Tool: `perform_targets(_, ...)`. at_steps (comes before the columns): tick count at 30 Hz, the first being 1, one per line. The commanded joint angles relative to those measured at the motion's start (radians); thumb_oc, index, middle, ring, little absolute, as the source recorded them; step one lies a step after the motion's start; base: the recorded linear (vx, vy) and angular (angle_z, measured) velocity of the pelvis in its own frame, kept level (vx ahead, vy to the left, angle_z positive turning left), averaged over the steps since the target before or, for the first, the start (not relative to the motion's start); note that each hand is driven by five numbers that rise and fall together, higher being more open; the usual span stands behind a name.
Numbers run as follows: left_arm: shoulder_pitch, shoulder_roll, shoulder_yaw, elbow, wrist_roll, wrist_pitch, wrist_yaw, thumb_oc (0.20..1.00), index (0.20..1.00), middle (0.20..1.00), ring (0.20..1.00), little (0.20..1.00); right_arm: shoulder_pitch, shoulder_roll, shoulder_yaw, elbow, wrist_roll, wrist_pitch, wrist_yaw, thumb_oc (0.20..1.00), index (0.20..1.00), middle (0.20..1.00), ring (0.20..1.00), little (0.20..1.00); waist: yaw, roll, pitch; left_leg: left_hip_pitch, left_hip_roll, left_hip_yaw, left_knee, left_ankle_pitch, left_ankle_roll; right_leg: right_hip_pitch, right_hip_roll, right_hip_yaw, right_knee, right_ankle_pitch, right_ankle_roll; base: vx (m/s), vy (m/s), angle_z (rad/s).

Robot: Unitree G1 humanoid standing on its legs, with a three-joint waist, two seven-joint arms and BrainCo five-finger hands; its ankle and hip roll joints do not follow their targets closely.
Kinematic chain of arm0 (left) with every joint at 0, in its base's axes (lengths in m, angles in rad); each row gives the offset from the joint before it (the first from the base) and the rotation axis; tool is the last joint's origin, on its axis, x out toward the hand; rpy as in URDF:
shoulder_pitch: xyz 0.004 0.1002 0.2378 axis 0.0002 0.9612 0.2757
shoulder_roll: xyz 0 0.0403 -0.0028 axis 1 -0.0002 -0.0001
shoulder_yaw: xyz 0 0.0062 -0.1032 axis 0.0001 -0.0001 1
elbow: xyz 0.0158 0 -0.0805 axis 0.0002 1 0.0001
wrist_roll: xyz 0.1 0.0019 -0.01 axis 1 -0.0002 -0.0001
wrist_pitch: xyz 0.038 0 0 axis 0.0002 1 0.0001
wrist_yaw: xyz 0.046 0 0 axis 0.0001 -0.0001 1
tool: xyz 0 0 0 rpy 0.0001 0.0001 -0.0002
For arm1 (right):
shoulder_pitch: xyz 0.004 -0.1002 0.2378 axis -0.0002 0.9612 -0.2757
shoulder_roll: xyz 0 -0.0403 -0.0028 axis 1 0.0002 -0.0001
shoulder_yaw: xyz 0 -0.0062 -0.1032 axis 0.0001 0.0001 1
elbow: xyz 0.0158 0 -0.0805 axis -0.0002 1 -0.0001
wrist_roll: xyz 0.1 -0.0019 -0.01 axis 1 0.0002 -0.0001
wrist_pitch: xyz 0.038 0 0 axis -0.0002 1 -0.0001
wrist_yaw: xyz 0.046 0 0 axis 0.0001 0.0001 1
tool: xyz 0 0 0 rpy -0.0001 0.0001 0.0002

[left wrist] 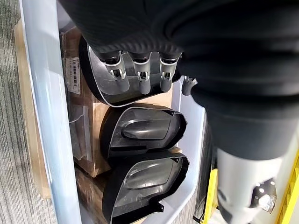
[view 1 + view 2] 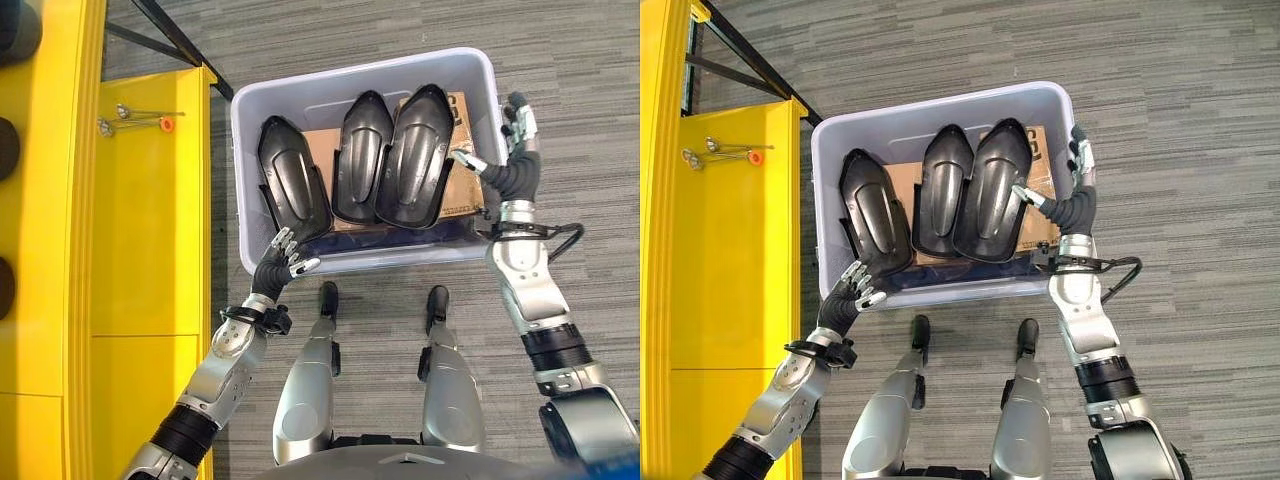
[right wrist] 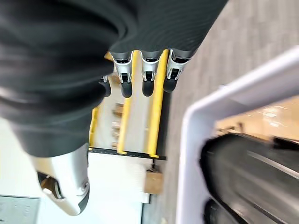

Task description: Move parts from the plastic box to the shelf.

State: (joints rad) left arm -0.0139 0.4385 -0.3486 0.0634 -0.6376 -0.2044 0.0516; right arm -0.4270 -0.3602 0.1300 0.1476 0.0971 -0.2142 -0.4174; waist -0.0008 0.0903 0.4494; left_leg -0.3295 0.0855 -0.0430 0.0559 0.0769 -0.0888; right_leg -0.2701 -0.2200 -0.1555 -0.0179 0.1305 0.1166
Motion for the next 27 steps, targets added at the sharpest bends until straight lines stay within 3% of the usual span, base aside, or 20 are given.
perform_targets(1, 0.042, 0.02, -0.017, -0.051, 0.018, -0.063, 0.023, 1.0, 1.0, 1.0, 1.0, 1.0, -0.047, -0.009, -0.028, -0.01, 0.016, -0.053, -0.044, 1.0, 1.0, 1.0, 1.0, 1.0, 0.021, -0.014, -0.044, 0.012, 0.074, 0.034, 0.06, -0.061, 0.003, -0.058, -0.125, 0.029, 0.2, -0.089, 0.045, 0.0, 0.0, 0.0)
perform_targets(12, 0.045, 0.037, -0.031, -0.05, 0.013, -0.075, 0.046, 1.0, 1.0, 1.0, 1.0, 1.0, -0.17, 0.028, 0.023, 0.228, 0.079, -0.034, -0.086, 1.0, 1.0, 1.0, 1.0, 1.0, 0.038, -0.01, -0.032, -0.002, 0.073, 0.03, 0.068, -0.063, 0.002, -0.066, -0.124, 0.028, 0.205, -0.087, 0.042, 0.0, 0.0, 0.0)
perform_targets(27, 0.046, 0.05, -0.049, -0.047, 0.006, -0.077, 0.072, 1.0, 1.0, 1.0, 1.0, 1.0, -0.245, 0.051, 0.019, 0.397, 0.16, -0.03, -0.136, 1.0, 1.0, 1.0, 1.0, 1.0, 0.048, 0.0, -0.02, -0.011, 0.069, 0.037, 0.07, -0.062, 0.004, -0.077, -0.123, 0.035, 0.208, -0.083, 0.041, 0.0, 0.0, 0.0)
